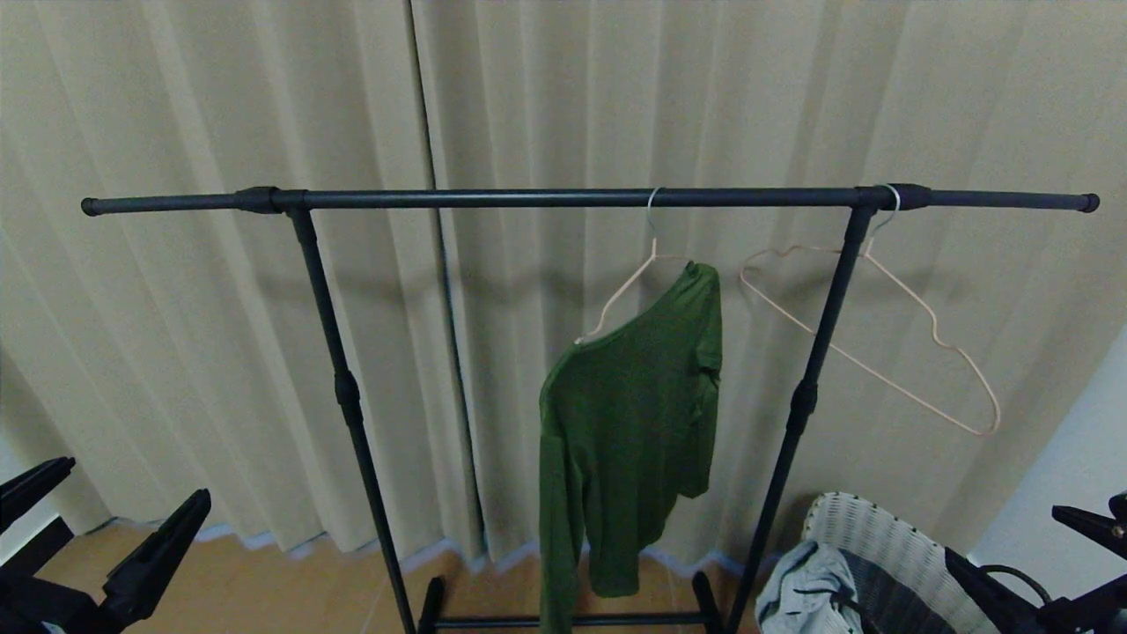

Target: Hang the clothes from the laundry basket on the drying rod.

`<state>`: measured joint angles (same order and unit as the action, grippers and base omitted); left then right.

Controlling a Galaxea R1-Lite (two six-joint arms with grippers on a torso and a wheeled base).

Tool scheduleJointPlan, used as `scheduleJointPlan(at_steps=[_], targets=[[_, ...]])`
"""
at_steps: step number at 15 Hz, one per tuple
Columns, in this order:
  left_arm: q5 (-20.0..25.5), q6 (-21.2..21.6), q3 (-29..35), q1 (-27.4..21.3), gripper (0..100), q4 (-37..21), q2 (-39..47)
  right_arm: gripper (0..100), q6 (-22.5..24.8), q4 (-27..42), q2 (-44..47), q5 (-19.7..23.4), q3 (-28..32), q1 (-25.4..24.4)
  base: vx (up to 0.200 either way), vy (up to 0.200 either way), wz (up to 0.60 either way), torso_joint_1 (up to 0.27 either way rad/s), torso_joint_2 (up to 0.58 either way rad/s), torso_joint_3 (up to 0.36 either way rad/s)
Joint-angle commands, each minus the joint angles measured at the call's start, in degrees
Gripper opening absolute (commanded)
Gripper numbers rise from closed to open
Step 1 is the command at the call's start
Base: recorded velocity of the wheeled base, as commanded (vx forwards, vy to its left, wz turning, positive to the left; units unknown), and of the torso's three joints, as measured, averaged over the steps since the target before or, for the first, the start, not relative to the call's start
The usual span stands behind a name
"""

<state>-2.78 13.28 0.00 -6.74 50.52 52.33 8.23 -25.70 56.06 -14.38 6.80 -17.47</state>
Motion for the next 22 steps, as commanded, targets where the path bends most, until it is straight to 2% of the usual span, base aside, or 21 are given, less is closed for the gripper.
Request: scheduleJointPlan(at_steps=[1,5,17,19,22], targets=[[0.0,0.0,0.0,-0.1,100,-0.2,-0.8,100,0.1,0.0,0.3,0.0,-0.5,0.0,0.000,0.000,0.00,0.000,0.00,0.000],[0.0,0.3,0.0,-0.1,100,-4.0,-3.4,100,2.3,0.0,-1.7,0.0,-0.6,-0.1,0.000,0.000,0.00,0.000,0.00,0.000],[0.0,0.3,0.0,-0.3,100,-4.1,-3.7,100,2.8,0.6,-1.4,-0.3,-1.1,-0.1,0.000,0.000,0.00,0.000,0.00,0.000],[0.1,0.6,0.0,-0.3,100,-4.2,-3.6,100,5.0,0.6,-1.4,0.0,-1.4,0.0,0.000,0.000,0.00,0.000,0.00,0.000],[0.1,0.6,0.0,-0.4,100,-4.5,-3.6,100,5.0,0.6,-1.2,0.0,-1.9,-0.1,0.000,0.000,0.00,-0.124,0.32,0.178]])
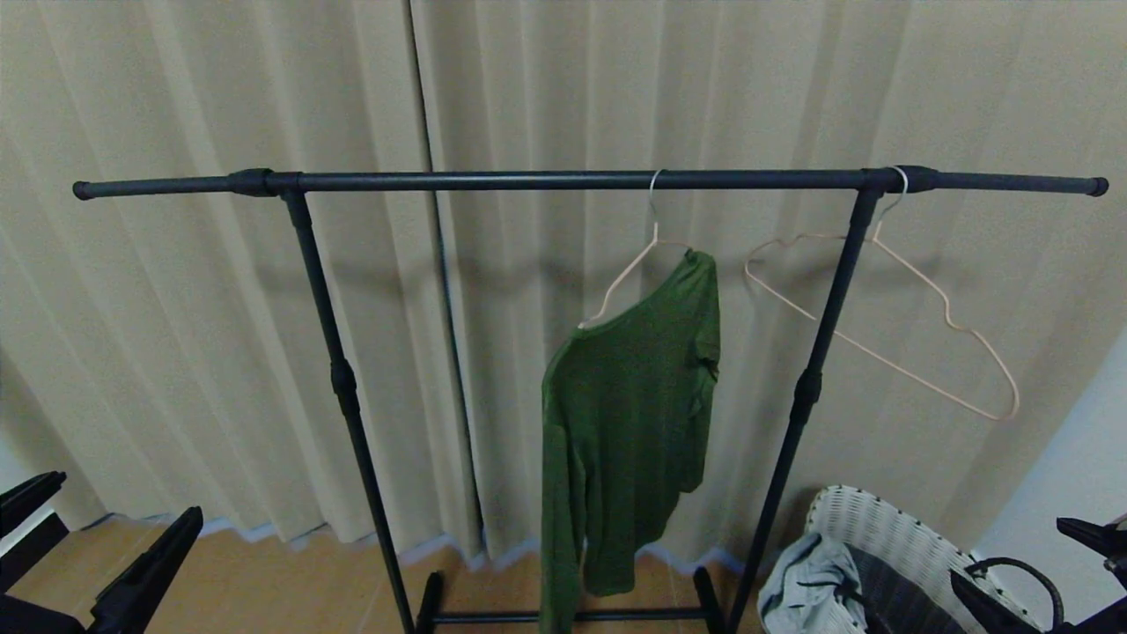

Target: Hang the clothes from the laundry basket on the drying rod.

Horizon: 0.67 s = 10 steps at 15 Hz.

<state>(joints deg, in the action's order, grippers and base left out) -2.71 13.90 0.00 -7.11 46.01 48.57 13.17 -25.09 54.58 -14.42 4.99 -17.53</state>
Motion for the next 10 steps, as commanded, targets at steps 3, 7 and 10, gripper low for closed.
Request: scheduleJointPlan(at_steps=[3,7,10], targets=[[0.0,0.0,0.0,0.0,100,-0.4,0.1,100,0.0,0.0,0.4,0.0,-0.2,0.0,0.000,0.000,0.00,-0.185,0.47,0.276],[-0.1,0.0,0.0,-3.1,100,-2.5,-0.1,100,0.0,0.0,0.4,0.0,-0.2,0.0,0.000,0.000,0.00,-0.180,0.48,0.297],[-0.1,0.0,0.0,-3.6,100,-3.6,-1.5,100,0.0,0.0,0.5,0.0,-0.4,0.0,0.000,0.000,0.00,-0.163,0.48,0.313]])
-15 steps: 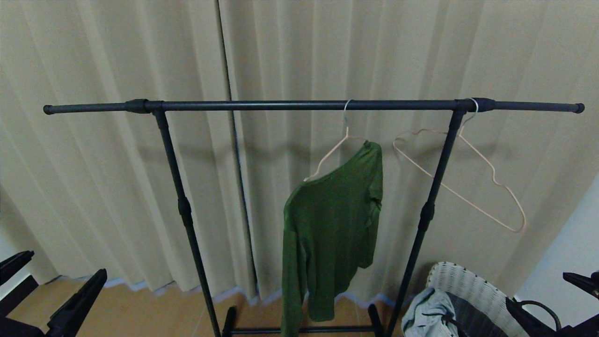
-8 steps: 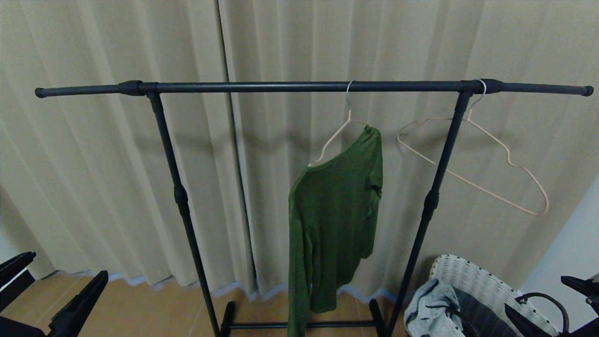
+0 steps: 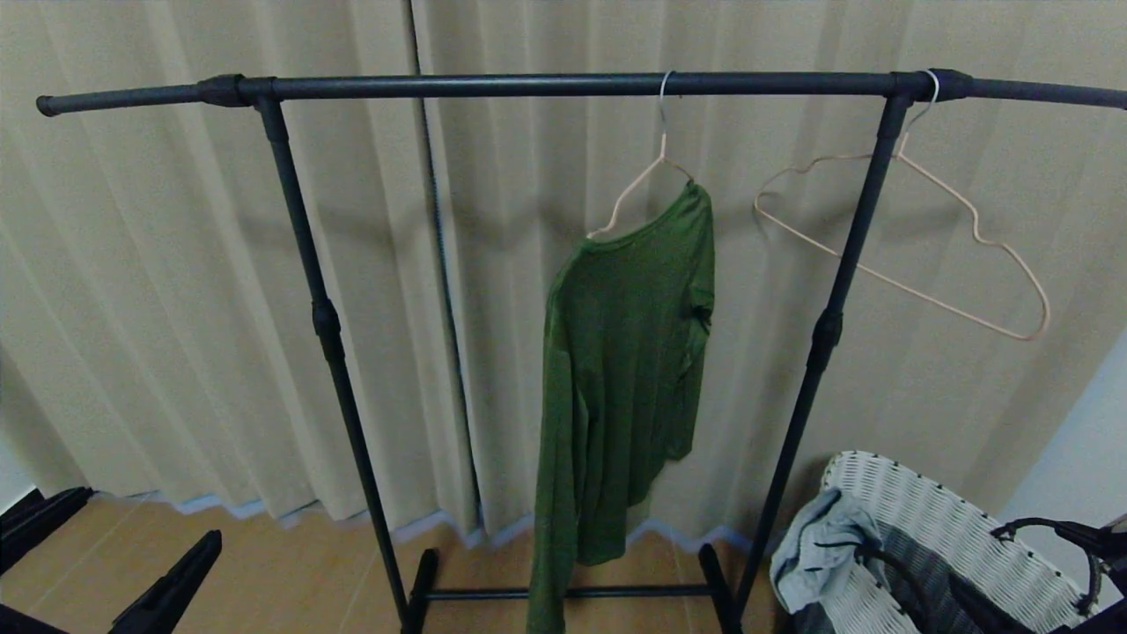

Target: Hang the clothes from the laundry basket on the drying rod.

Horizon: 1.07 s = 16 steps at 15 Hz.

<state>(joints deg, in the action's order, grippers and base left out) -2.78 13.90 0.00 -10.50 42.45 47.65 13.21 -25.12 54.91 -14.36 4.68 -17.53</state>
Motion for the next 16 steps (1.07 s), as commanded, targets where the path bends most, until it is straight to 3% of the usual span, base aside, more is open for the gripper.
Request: scheduleJointPlan(at_steps=[1,9,16], targets=[[0.0,0.0,0.0,-0.2,100,0.0,-1.0,100,0.1,0.0,0.2,0.0,-0.2,0.0,0.000,0.000,0.00,-0.154,0.47,0.310],[0.0,-0.1,0.0,-0.1,100,0.0,-1.1,100,0.0,0.0,0.1,0.0,-0.6,0.0,0.000,0.000,0.00,-0.094,0.43,0.323],[0.1,-0.4,0.0,-0.2,100,0.1,-2.3,100,0.0,0.0,0.5,0.1,-0.6,0.0,0.000,0.000,0.00,-0.010,0.04,0.030]])
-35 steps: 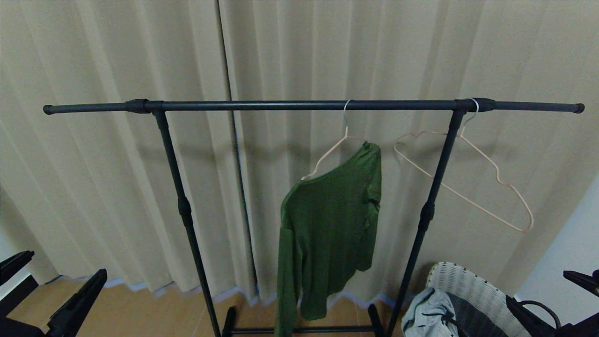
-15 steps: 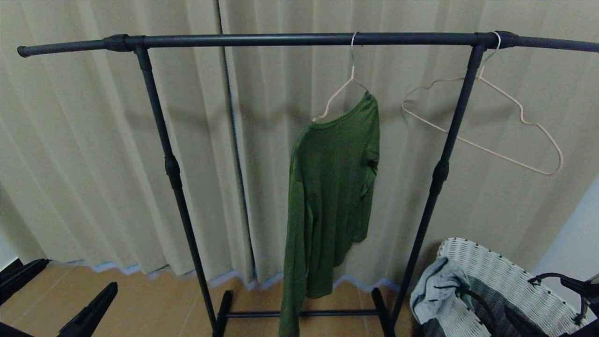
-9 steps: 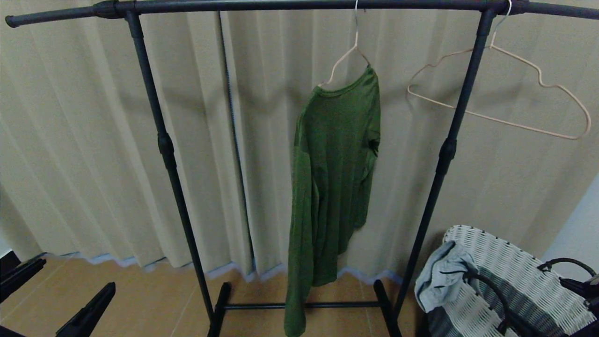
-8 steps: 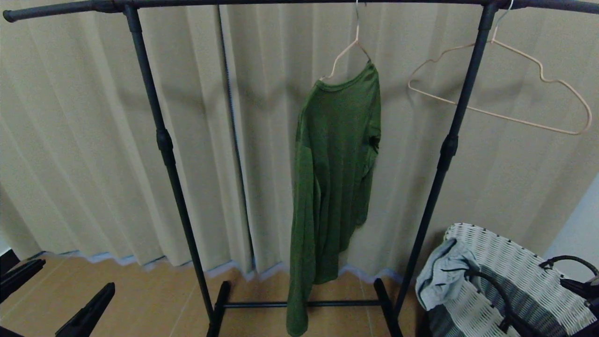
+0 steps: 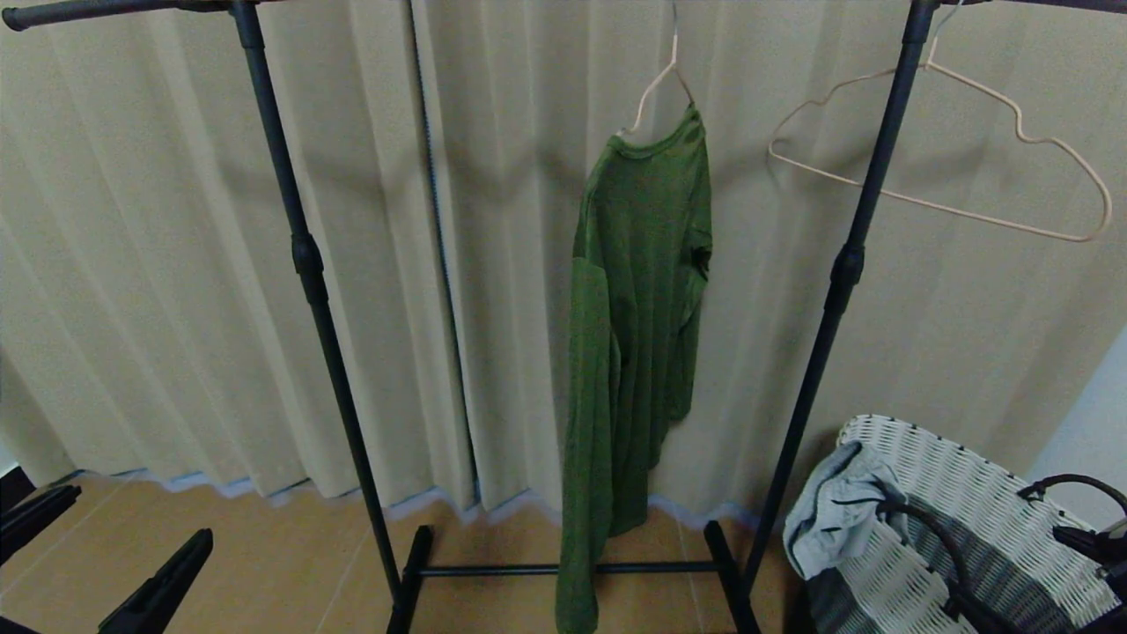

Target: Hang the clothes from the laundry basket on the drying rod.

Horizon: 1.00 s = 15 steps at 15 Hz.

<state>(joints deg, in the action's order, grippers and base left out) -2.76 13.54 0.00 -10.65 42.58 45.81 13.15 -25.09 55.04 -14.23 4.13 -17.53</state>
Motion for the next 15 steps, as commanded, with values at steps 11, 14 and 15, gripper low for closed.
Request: scheduleJointPlan(at_steps=[11,14,15], targets=[[-0.1,0.3,0.0,-0.1,100,-0.2,-0.5,100,0.0,0.0,0.5,0.0,-0.1,0.0,0.000,0.000,0.00,0.000,0.00,0.000],[-0.1,0.3,0.0,-0.1,100,-0.2,-0.5,100,0.0,0.0,0.5,0.0,-0.1,0.0,0.000,-0.200,0.00,-0.001,0.00,0.001],[-0.1,0.3,0.0,-0.1,100,-0.2,-0.5,100,0.0,0.0,0.5,0.0,-0.1,0.0,0.000,-0.200,0.00,0.012,0.00,0.002]])
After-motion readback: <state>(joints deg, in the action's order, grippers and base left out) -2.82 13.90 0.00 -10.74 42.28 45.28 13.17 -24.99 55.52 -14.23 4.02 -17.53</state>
